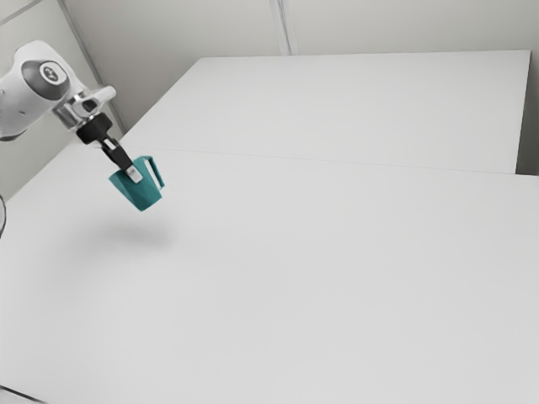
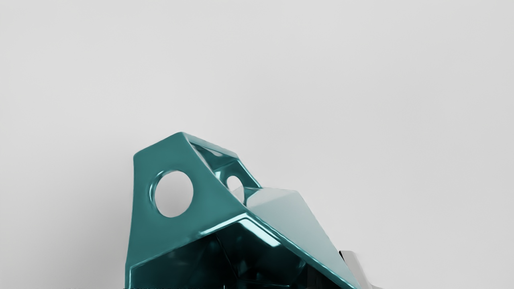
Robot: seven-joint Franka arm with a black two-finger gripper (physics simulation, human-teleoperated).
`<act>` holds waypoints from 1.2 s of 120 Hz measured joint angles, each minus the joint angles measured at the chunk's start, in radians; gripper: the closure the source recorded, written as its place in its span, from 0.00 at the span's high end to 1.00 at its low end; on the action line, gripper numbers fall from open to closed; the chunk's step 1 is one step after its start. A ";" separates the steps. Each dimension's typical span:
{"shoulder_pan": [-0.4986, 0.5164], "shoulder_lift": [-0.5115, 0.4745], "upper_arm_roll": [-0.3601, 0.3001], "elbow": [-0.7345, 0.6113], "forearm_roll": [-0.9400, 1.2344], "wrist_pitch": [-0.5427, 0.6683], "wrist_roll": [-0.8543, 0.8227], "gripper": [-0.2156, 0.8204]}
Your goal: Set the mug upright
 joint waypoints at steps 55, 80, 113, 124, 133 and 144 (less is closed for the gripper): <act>-0.318 -0.270 0.162 -0.497 0.172 0.491 -0.247 0.03; -0.360 -0.311 0.162 -0.659 0.248 0.667 -0.375 0.03; -0.360 -0.266 0.153 -0.672 0.319 0.761 -0.509 0.03; -0.370 -0.233 0.152 -0.664 0.328 0.775 -0.542 0.03; -0.376 -0.212 0.152 -0.659 0.331 0.788 -0.566 0.03; -0.387 -0.196 0.152 -0.658 0.336 0.801 -0.594 0.03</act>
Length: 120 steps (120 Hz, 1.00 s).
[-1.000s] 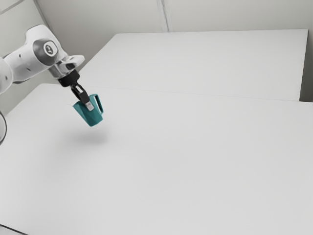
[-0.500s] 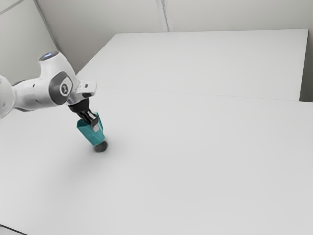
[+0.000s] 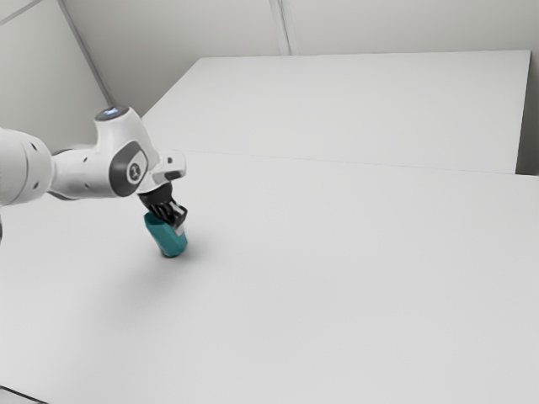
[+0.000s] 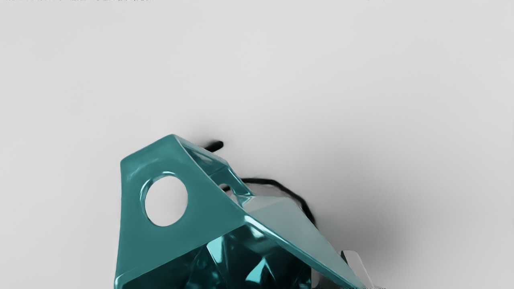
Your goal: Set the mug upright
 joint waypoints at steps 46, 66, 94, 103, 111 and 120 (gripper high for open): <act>-0.018 -0.081 -0.001 -0.006 -0.009 -0.007 -0.060 0.63; -0.031 -0.154 0.000 0.041 -0.009 -0.086 -0.075 0.72; -0.037 -0.151 -0.001 0.347 -0.009 -0.377 -0.088 0.77; -0.037 -0.150 -0.001 0.422 -0.008 -0.465 -0.091 0.77; -0.037 -0.150 -0.001 0.473 -0.007 -0.532 -0.093 0.78; -0.037 -0.151 -0.001 0.510 -0.007 -0.591 -0.096 0.78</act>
